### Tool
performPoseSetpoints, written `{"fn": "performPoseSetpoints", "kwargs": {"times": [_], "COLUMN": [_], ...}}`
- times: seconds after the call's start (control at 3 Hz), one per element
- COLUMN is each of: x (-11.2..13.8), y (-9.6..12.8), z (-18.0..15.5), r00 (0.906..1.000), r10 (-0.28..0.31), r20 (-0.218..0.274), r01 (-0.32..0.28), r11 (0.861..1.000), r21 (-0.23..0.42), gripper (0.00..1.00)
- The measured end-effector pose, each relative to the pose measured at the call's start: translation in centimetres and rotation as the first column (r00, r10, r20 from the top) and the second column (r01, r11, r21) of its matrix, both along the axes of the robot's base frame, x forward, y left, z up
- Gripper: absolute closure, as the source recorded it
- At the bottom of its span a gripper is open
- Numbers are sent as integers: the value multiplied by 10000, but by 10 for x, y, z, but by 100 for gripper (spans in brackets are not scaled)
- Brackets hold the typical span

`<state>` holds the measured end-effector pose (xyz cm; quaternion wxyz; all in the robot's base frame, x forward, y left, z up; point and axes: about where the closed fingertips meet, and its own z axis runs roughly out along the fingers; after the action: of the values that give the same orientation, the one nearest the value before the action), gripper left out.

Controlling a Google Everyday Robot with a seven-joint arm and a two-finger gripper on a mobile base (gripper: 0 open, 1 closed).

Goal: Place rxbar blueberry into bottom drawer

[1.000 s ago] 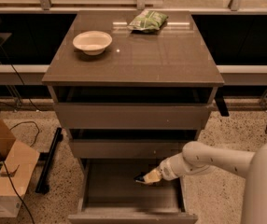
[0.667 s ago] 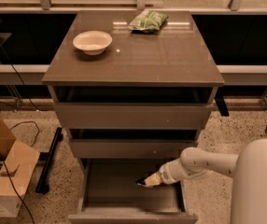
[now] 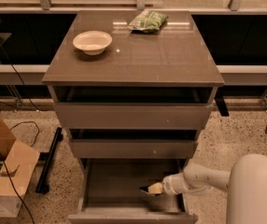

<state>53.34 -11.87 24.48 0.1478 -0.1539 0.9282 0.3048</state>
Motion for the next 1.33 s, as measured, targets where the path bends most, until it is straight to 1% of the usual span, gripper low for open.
{"fn": "performPoseSetpoints", "kwargs": {"times": [0.33, 0.67, 1.33], "x": [-2, -5, -8], "y": [-5, -1, 4], "z": [-36, -65, -71], "r00": [9957, 9851, 9841], "r10": [-864, -1564, -1579], "r20": [-330, -715, -817], "r01": [874, 1612, 1639], "r11": [9957, 9846, 9837], "r21": [300, 677, 736], "gripper": [82, 58, 12]}}
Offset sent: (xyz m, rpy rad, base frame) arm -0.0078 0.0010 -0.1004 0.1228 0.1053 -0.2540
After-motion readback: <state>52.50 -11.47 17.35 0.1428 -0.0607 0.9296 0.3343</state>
